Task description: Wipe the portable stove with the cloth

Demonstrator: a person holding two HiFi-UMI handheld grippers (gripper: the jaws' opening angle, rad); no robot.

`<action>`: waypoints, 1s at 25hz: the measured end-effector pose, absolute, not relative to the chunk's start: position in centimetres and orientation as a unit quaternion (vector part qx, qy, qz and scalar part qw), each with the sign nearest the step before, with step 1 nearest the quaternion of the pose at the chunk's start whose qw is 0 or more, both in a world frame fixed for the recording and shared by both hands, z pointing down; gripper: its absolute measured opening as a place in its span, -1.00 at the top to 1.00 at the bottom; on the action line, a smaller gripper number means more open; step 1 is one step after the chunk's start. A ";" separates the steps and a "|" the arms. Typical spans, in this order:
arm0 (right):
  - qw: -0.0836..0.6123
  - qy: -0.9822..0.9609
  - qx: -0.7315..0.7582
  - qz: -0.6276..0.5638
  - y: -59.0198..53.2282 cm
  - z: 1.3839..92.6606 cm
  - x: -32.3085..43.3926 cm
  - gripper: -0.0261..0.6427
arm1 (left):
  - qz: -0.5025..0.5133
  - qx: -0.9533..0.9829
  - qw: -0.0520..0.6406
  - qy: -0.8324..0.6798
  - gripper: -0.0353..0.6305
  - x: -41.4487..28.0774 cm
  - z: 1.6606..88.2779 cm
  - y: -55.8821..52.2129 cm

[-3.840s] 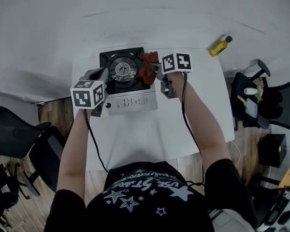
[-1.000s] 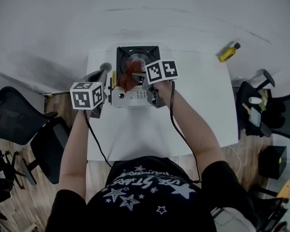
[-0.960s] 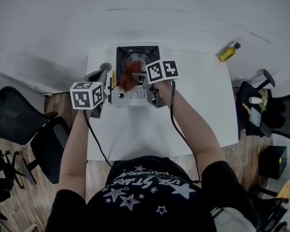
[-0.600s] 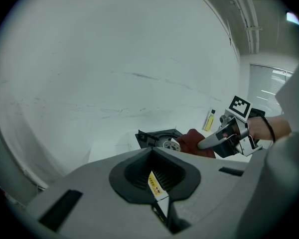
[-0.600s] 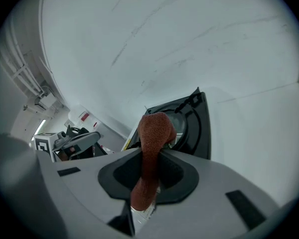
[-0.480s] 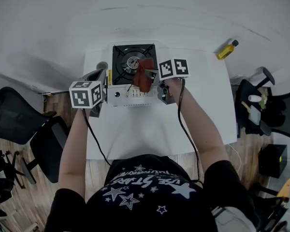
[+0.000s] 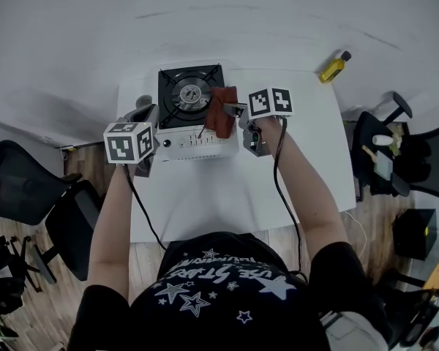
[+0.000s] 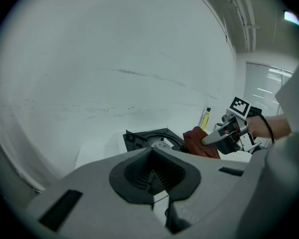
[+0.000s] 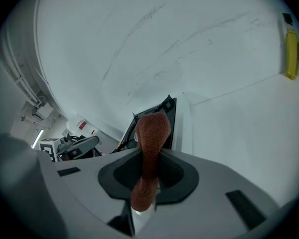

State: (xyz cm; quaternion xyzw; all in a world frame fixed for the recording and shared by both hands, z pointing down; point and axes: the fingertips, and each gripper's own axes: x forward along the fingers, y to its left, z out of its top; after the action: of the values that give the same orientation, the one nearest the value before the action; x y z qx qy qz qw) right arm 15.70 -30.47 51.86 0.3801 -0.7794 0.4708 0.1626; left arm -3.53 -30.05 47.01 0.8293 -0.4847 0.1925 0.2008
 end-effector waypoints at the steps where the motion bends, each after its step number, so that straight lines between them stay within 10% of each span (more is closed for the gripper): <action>1: 0.160 -0.778 0.380 0.473 -30.4 51.9 16.0 0.73 | 0.193 0.830 0.200 -0.484 0.88 -3.2 47.0 -30.0; 25: 0.137 -0.817 0.349 0.439 -28.2 45.8 14.8 0.73 | 0.178 0.826 0.191 -0.499 0.88 -3.7 45.5 -28.1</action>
State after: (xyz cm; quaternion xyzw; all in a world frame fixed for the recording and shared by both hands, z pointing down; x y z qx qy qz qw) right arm 14.84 -28.25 45.76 0.3486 -0.8169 0.4387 0.1369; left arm -3.68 -28.12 45.54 0.8262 -0.4990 0.1783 0.1912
